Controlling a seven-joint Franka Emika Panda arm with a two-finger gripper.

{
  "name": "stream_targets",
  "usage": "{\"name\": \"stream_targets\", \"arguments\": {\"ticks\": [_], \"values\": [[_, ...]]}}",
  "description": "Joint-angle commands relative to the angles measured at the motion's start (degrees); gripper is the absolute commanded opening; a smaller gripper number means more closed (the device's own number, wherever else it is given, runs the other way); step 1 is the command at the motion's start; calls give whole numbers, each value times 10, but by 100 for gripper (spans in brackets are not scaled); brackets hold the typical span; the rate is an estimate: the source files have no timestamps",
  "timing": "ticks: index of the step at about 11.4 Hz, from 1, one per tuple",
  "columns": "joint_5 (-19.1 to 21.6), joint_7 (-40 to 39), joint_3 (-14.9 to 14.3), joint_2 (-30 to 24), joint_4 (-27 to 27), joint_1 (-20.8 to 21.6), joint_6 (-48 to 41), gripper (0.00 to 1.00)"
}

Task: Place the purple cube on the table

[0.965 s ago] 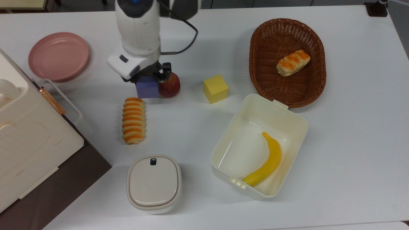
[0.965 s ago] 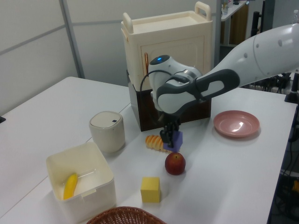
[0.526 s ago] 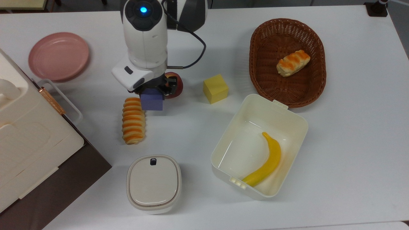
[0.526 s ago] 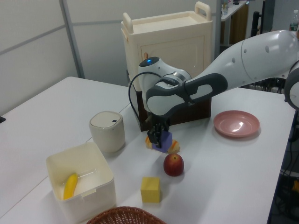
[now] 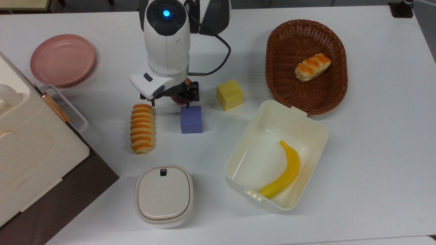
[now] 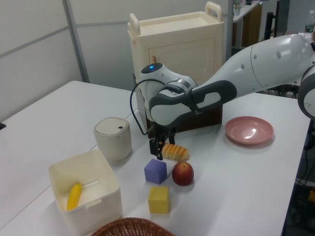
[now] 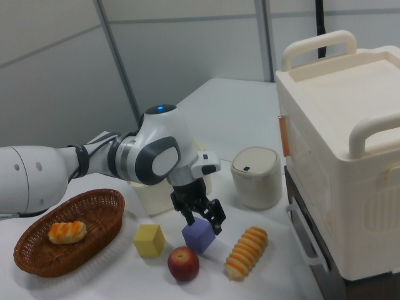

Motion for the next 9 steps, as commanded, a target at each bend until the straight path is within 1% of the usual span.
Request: {"name": "stream_targets", "arguments": {"ticks": [1, 2, 4, 6, 7, 9], "values": [[6, 12, -9, -45, 14, 33, -32, 100], [6, 27, -9, -70, 15, 37, -66, 100], [6, 27, -7, -128, 15, 45, -152, 100], [11, 32, -5, -180, 14, 45, -213, 100], [22, 32, -6, -198, 13, 44, -235, 100], [27, 32, -7, -221, 13, 39, -250, 100]]}}
